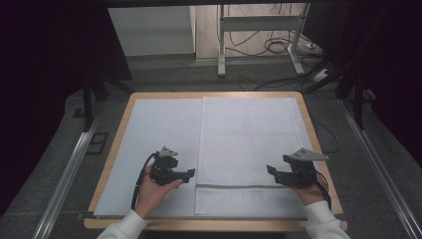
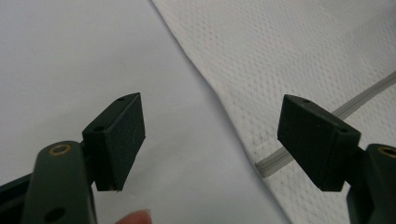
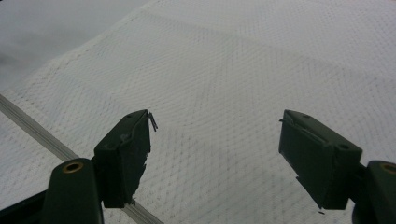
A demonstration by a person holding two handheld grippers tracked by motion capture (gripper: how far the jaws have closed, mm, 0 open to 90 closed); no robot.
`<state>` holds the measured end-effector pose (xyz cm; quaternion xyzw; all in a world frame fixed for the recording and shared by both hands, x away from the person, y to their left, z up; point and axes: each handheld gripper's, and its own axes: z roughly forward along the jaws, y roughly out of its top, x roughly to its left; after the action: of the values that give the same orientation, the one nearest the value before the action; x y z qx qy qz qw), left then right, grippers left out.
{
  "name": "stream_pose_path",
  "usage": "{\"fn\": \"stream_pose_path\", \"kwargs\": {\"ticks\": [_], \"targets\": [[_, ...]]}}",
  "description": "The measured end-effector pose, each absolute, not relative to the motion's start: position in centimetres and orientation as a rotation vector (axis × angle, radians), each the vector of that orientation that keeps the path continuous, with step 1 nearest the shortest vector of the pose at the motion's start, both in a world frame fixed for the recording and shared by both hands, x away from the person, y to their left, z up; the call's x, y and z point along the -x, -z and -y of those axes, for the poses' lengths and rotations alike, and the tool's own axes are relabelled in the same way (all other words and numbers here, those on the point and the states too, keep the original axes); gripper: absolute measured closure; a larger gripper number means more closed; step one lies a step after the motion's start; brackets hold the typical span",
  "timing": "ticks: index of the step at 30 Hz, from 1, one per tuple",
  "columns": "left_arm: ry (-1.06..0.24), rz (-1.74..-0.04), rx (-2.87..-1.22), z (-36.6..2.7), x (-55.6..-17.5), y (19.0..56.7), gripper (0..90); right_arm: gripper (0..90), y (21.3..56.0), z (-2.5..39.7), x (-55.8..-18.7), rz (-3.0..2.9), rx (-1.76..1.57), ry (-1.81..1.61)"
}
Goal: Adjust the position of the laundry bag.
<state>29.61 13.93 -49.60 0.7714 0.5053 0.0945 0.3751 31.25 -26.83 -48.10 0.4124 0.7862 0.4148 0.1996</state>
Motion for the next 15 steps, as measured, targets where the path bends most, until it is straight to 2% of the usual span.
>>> {"fn": "stream_pose_path", "kwargs": {"ticks": [15], "targets": [[-0.168, -1.312, -2.004, -12.7, -30.3, 50.9, 29.1, 23.3, 48.1, 27.1, -31.3, -2.185, -1.162, -1.137]]}}
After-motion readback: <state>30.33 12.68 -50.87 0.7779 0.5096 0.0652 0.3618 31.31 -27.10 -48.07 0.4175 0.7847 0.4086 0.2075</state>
